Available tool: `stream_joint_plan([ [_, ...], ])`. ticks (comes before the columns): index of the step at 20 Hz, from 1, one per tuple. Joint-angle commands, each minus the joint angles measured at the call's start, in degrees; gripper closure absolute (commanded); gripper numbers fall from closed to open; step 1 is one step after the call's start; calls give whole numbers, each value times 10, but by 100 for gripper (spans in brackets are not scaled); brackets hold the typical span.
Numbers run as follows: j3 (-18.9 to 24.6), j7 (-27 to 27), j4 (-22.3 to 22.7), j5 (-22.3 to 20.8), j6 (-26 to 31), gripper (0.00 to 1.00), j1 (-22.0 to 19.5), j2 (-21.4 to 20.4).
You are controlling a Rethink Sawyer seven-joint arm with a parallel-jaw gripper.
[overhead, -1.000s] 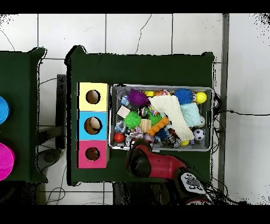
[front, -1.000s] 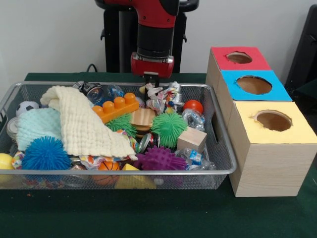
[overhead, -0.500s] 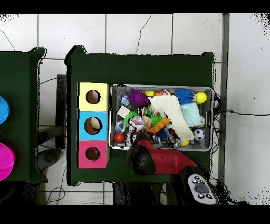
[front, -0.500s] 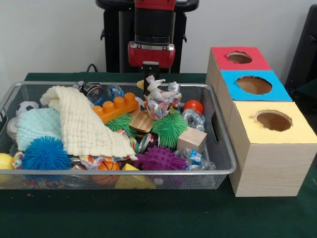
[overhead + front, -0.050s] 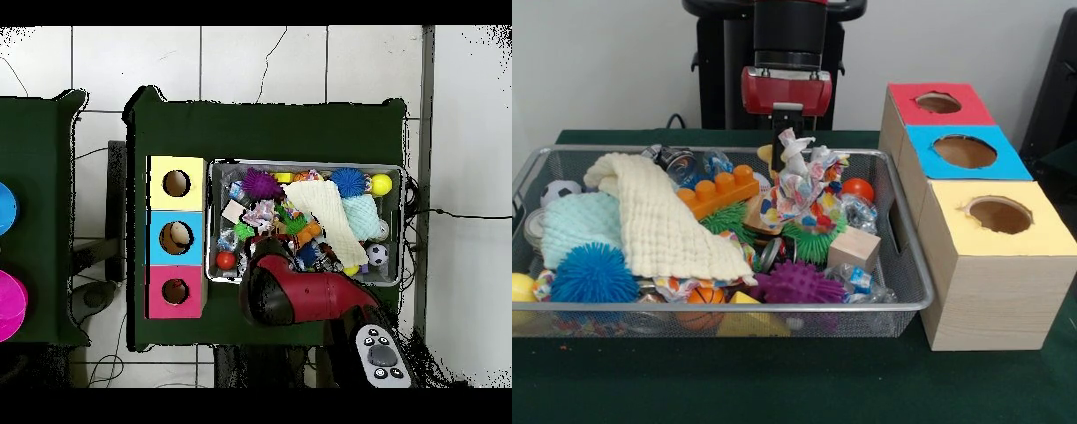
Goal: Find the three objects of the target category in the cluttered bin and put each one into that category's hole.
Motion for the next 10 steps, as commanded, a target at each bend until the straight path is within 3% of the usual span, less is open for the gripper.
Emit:
stream_joint_plan([
  [1,35,47,-49,-8,20,100,-3,-1],
  [6,26,73,-40,43,83,100,-1,10],
  [10,22,78,-41,60,88,100,-4,18],
])
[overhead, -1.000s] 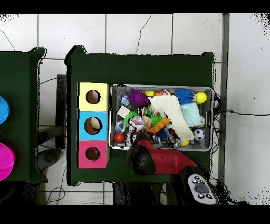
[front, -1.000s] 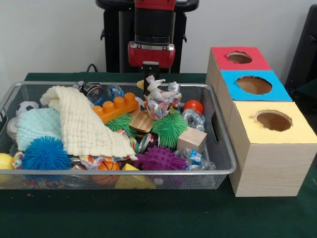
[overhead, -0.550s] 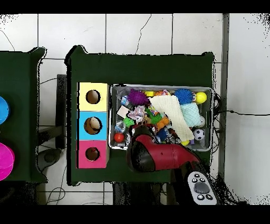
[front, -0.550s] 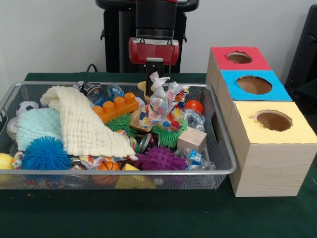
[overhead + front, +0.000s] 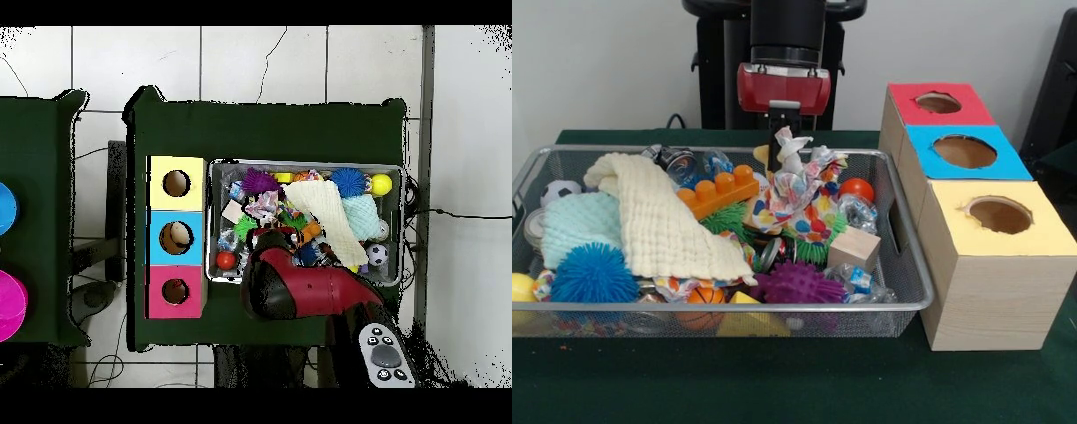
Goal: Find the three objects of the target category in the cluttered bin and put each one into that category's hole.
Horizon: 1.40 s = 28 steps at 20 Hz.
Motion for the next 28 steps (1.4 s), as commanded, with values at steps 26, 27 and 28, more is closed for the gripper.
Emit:
stream_joint_plan([
  [26,-14,38,-45,17,39,0,1,42],
  [27,-15,31,-51,7,31,0,-6,52],
  [28,-17,31,-53,3,21,0,-8,59],
])
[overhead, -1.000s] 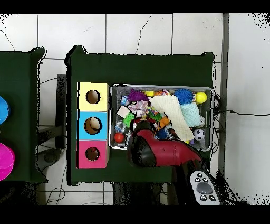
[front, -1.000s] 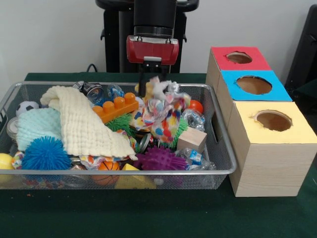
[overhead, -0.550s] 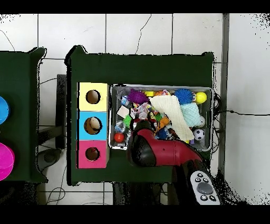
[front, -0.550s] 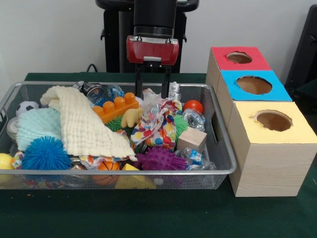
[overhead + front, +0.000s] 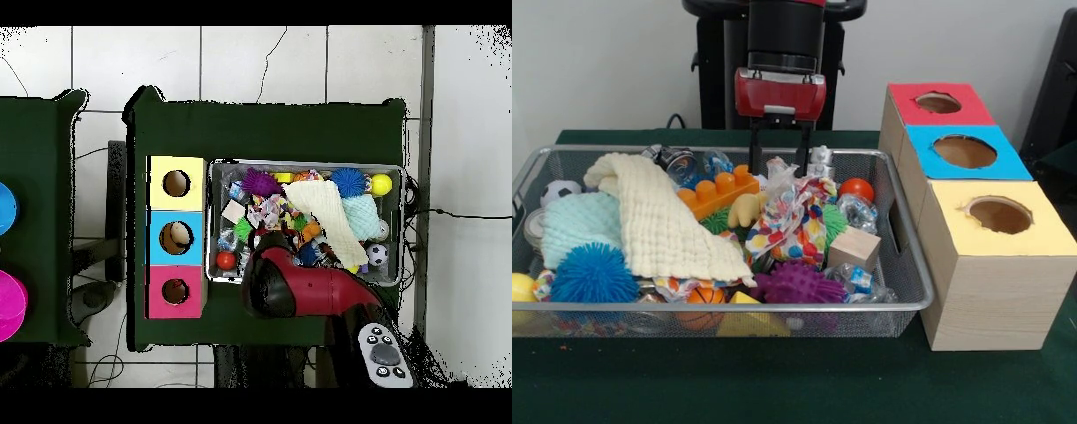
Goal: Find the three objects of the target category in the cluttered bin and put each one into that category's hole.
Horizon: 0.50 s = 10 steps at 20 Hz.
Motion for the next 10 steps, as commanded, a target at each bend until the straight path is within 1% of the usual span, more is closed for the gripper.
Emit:
stream_joint_plan([
  [1,-6,30,-58,-44,-8,0,-19,59],
  [3,-16,31,-67,-56,-37,0,-21,81],
  [5,-26,33,-74,-63,-52,0,-19,97],
  [8,-44,35,-85,-68,-63,0,-10,114],
  [10,-64,37,-90,-68,-68,0,1,121],
])
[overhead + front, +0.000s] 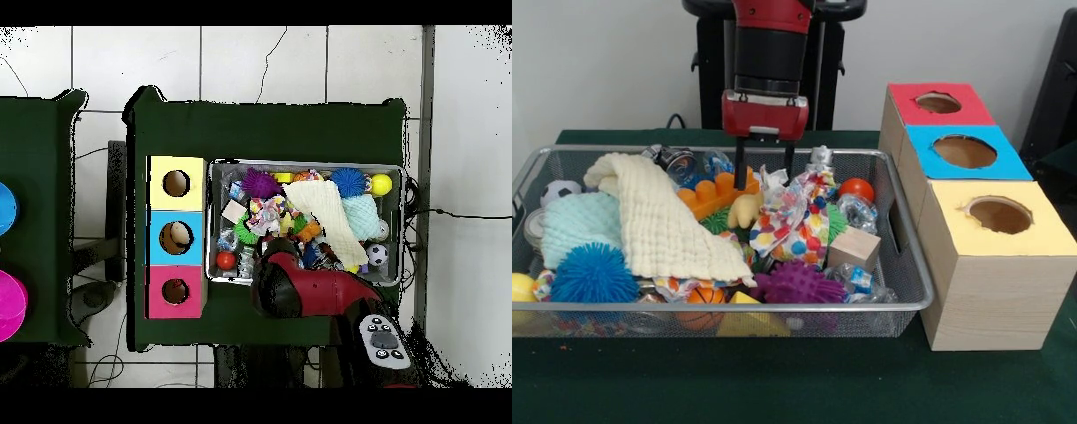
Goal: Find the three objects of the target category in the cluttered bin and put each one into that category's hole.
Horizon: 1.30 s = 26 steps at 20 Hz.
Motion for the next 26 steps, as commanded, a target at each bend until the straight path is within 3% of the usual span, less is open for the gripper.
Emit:
stream_joint_plan([
  [1,-47,40,-72,-35,-53,0,4,67],
  [9,-40,61,-75,-33,-108,0,-16,70],
  [13,-18,54,-87,-44,-117,0,-18,48],
  [16,10,38,-97,-62,-83,0,-24,22],
  [21,123,1,-87,-62,59,0,-88,-12],
  [23,154,1,-79,-55,79,0,-106,-8],
  [26,168,16,-71,-48,73,0,-106,5],
])
